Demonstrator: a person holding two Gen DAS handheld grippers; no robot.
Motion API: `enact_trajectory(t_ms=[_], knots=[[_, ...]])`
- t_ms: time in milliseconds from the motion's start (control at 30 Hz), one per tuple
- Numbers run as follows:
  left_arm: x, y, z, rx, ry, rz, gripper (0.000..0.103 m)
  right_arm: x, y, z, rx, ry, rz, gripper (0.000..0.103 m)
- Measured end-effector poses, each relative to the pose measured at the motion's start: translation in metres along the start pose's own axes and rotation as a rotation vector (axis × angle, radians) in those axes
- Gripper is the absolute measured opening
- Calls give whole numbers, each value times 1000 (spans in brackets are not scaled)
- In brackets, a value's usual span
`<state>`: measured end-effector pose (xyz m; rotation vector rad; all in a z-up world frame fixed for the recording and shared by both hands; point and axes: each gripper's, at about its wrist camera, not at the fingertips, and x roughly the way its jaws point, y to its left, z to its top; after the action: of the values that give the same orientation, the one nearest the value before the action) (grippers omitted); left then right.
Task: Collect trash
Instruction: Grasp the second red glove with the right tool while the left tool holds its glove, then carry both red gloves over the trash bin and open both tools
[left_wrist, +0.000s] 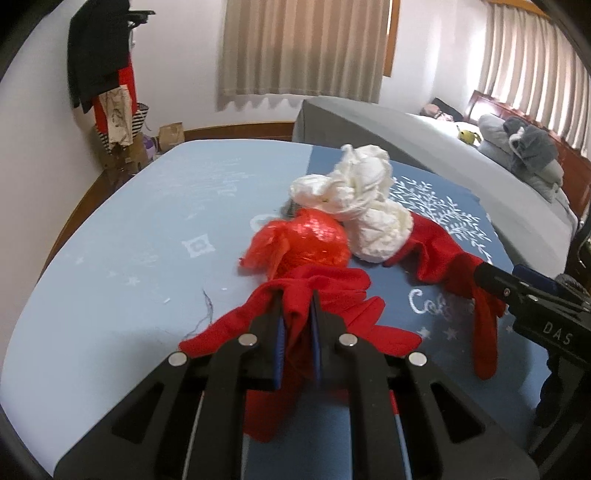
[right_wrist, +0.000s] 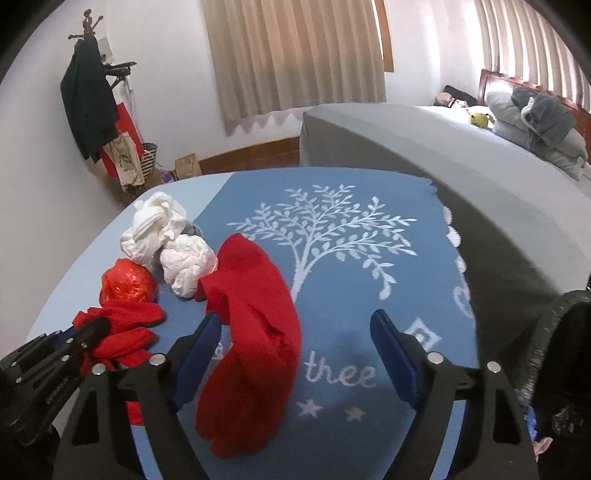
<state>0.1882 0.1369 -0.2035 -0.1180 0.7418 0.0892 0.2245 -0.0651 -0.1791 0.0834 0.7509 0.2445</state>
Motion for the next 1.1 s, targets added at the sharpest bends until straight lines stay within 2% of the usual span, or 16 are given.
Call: enact_trajectory(t_ms=[100, 167, 333, 433, 1100], knots=[[2, 3, 1, -7, 4, 3, 11, 11, 6, 0, -16, 33, 8, 71], [3, 3, 1, -6, 1, 4, 11, 18, 9, 0, -28, 69, 22, 60], [4, 4, 1, -4, 6, 0, 11, 22, 13, -3, -45, 103, 86, 19], [3, 5, 1, -4, 4, 0, 11, 16, 12, -6, -42, 94, 105, 15], [-22, -20, 6, 22, -52, -37, 11, -43, -8, -4, 26, 3, 138, 15]])
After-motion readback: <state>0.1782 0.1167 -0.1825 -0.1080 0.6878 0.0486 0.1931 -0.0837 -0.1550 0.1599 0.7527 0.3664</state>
